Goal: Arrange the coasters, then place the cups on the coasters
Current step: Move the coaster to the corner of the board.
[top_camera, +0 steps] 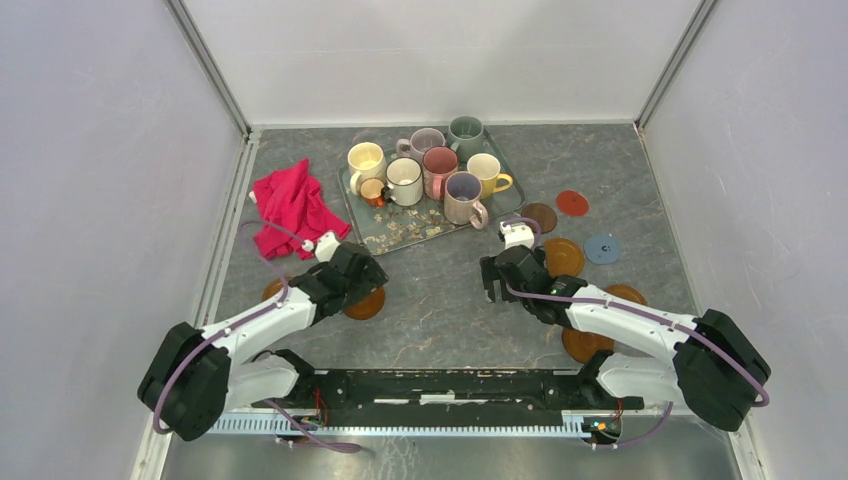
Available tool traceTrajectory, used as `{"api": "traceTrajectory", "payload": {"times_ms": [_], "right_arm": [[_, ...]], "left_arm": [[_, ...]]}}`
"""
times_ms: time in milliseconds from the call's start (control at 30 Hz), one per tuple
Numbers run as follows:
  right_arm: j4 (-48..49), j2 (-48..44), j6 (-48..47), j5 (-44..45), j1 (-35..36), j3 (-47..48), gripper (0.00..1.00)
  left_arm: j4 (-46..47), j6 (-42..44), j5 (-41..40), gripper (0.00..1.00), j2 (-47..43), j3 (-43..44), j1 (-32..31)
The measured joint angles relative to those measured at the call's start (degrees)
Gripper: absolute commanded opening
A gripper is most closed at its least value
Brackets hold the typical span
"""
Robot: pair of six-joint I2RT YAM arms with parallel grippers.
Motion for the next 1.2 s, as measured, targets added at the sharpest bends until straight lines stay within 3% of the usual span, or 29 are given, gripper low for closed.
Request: {"api": "traceTrajectory", "payload": {"times_ms": [467,1200], "right_arm": [[1.6,0.0,-1.3,-1.2,-0.7,-0.1,0.98],[2.4,1.2,-1.8,-1.6,-1.5,-0.1,0.98]], "left_arm": [[-2.8,2.5,0.1,1.00,-4.0,-1.9,13.9],[-9.7,5.0,0.3,1.00,-5.0,-0.8,15.3]]}}
